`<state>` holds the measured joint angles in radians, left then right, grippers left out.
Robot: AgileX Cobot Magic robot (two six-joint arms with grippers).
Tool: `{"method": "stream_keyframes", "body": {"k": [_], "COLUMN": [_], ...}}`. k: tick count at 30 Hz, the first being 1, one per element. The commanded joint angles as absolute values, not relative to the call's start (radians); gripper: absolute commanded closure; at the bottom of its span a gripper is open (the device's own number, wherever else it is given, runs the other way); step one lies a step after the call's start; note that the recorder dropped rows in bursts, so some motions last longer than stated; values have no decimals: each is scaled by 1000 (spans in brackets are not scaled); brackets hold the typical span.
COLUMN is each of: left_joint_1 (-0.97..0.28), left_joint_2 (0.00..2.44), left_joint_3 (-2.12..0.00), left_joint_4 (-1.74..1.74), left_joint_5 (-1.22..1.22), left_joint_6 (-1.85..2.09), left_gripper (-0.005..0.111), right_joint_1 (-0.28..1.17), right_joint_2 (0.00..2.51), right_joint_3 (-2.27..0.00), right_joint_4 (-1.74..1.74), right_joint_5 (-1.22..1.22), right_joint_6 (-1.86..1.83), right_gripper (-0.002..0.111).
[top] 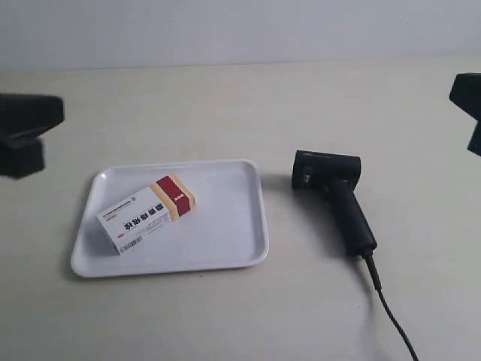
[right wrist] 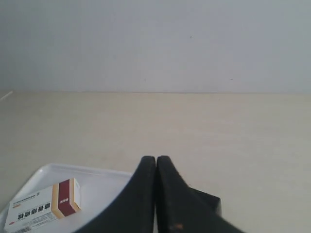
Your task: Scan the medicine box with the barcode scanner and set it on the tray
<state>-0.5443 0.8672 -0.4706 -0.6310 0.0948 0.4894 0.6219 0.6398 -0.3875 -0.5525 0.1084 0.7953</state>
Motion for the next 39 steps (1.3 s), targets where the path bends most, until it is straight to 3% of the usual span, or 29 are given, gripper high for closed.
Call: {"method": "stream_keyframes", "body": {"k": [1, 9, 13, 16, 18, 23, 26, 31, 39], "left_joint_1": [-548, -548, -514, -345, -227, -112, -93, 84, 84], "left_joint_2": [673, 528, 440, 228, 136, 84, 67, 0, 0], "left_joint_3": [-320, -244, -178, -2, 0, 0, 0, 0, 0], "left_joint_4": [-662, -662, -556, -560, -558, -515, -368, -134, -12], "left_joint_5": [92, 140, 0, -246, -258, -268, -193, 7, 210], "left_joint_6": [467, 470, 502, 451, 427, 601, 597, 236, 54], "left_gripper": [104, 104, 104, 104, 104, 104, 104, 104, 104], "right_joint_1": [622, 622, 622, 622, 622, 622, 622, 622, 622], "right_joint_2": [589, 581, 581, 581, 581, 583, 583, 583, 583], "right_joint_3": [-376, -376, -376, -376, -376, -376, -376, -376, -376], "right_joint_4": [-557, -557, -557, -557, -557, -557, -557, -557, -557], "right_joint_5": [79, 74, 74, 74, 74, 76, 76, 76, 76], "right_joint_6": [786, 786, 786, 786, 786, 786, 786, 786, 786], "right_gripper": [108, 108, 108, 108, 108, 108, 108, 108, 108]}}
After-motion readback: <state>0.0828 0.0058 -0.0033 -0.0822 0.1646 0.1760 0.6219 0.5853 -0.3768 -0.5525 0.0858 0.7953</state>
